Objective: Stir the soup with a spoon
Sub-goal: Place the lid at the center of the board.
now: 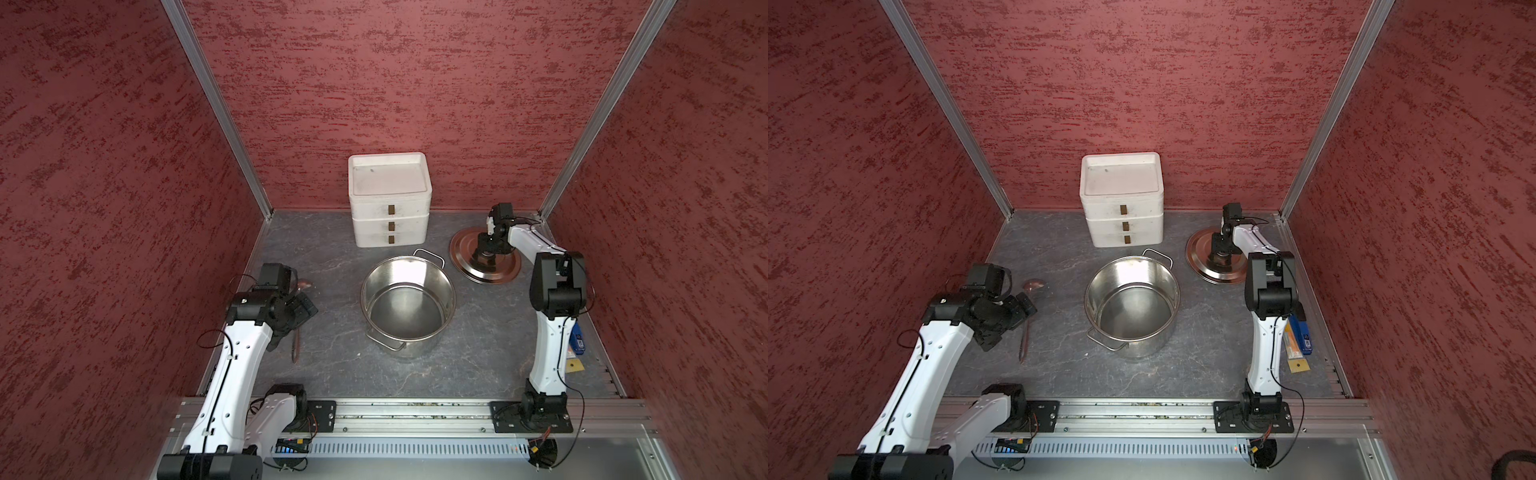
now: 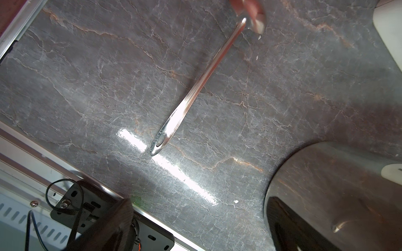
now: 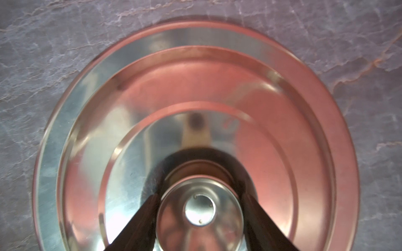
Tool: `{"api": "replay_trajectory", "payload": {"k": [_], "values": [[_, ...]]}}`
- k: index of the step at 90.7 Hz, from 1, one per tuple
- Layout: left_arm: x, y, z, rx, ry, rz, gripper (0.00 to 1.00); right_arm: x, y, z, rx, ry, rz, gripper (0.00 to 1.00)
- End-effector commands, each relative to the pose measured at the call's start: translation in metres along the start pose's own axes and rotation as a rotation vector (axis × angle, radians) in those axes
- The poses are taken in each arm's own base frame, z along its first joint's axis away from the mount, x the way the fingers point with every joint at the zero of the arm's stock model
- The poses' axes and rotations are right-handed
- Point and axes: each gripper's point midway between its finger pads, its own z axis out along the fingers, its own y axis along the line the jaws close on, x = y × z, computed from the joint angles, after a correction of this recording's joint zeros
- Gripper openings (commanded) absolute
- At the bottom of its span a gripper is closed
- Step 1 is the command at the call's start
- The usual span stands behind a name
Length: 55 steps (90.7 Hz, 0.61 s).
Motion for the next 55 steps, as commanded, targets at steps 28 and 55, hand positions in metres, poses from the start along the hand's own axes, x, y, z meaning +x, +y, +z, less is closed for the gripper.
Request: {"api": "replay_trajectory", "payload": {"k": [28,55], "values": [[-0.005,-0.009,0.033,-0.036,0.072,0.043,0.98,-0.010,0.000,0.001,-0.009,-0.030,0.032,0.63],[-0.022,-0.003,0.062,-0.067,0.139,-0.010,0.95,-0.022,0.003,-0.025,-0.030,-0.085,0.035,0.81]]}}
